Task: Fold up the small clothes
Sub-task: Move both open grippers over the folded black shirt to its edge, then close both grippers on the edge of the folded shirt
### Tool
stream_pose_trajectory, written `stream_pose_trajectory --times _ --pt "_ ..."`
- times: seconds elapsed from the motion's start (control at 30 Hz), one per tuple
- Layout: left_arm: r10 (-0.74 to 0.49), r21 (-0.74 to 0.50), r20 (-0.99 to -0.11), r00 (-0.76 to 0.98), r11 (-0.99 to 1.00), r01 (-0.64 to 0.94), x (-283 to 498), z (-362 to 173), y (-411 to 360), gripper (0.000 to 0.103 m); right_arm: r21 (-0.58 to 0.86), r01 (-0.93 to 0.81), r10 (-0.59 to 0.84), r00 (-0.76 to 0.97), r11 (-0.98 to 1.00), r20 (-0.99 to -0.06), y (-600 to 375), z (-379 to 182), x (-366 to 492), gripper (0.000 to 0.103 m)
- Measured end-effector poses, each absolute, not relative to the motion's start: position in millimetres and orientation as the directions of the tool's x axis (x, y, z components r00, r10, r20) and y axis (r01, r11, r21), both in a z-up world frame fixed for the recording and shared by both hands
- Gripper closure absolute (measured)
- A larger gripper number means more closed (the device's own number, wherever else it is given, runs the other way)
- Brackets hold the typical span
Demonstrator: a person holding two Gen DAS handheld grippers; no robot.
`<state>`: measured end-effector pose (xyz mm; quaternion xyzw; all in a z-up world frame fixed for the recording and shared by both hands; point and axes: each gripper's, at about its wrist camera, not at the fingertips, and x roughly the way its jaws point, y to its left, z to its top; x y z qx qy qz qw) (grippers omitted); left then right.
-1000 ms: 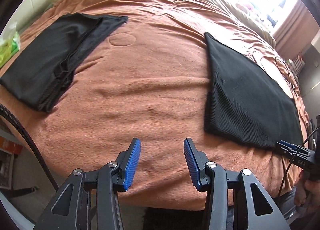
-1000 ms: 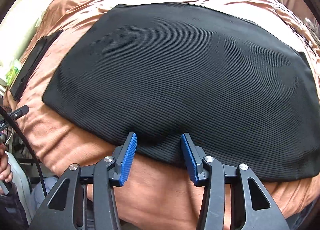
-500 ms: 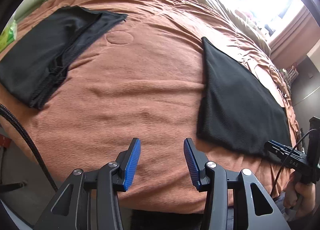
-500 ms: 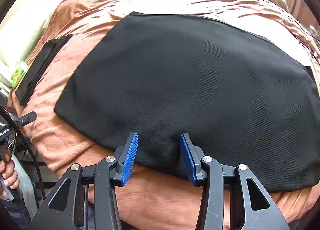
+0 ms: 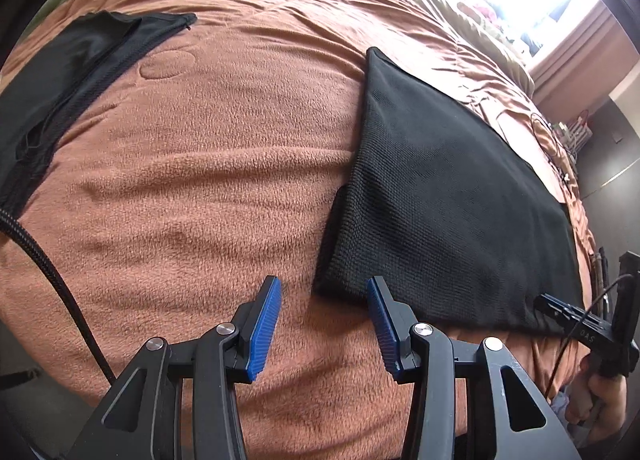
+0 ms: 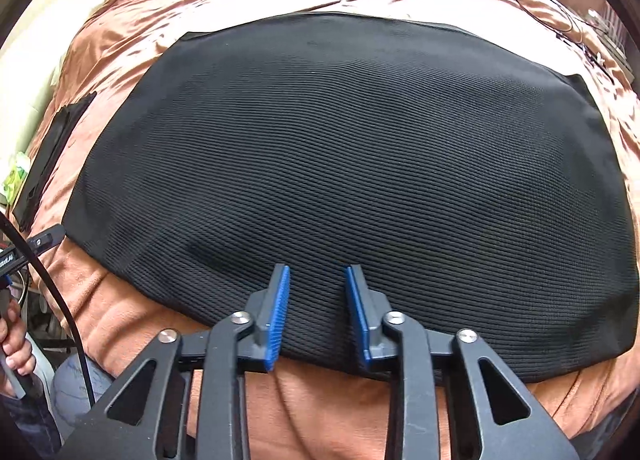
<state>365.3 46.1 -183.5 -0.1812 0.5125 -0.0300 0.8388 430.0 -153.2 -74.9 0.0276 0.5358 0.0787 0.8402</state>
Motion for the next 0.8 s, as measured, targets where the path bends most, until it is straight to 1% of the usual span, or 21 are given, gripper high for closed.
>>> stream_pose_trajectory --times 0.1,0.2,0.23,0.27,0.33,0.37,0.47,0.6,0.63,0.8 --pt "-0.209 -0.310 -0.859 0.467 0.939 -0.150 370 -185 42 0.056 0.143 -0.105 0.174 0.416 0.984 -0.893 -157 -73 432 0.082" --pt "-0.192 -0.299 -0.866 0.462 0.939 -0.169 373 -188 41 0.057 0.155 -0.103 0.185 0.419 0.982 -0.889 -161 -73 438 0.083" --pt "-0.184 -0.293 -0.867 0.463 0.940 -0.174 373 -188 40 0.061 0.153 -0.101 0.182 0.421 0.983 -0.888 -161 -73 441 0.083" --pt "-0.172 -0.282 -0.868 0.465 0.943 -0.178 373 -189 39 0.073 0.155 -0.104 0.185 0.422 0.982 -0.888 -161 -73 444 0.083" --pt "-0.179 -0.288 -0.868 0.463 0.941 -0.178 374 -191 38 0.084 0.160 -0.110 0.192 0.421 0.981 -0.886 -165 -73 451 0.083" --pt "-0.178 -0.288 -0.866 0.466 0.941 -0.175 373 -192 36 0.087 0.161 -0.113 0.194 0.421 0.980 -0.886 -165 -74 455 0.083" --pt "-0.162 -0.271 -0.868 0.470 0.947 -0.174 373 -191 34 0.090 0.173 -0.118 0.207 0.420 0.978 -0.884 -164 -76 468 0.083" --pt "-0.167 -0.282 -0.867 0.470 0.941 -0.187 372 -191 36 0.090 0.185 -0.126 0.221 0.416 0.975 -0.882 -164 -78 490 0.083" --pt "-0.168 -0.287 -0.866 0.471 0.938 -0.192 372 -191 37 0.090 0.185 -0.122 0.219 0.416 0.975 -0.882 -164 -79 497 0.088" --pt "-0.163 -0.290 -0.867 0.470 0.933 -0.211 372 -191 36 0.090 0.168 -0.103 0.196 0.429 0.980 -0.882 -172 -79 525 0.097"
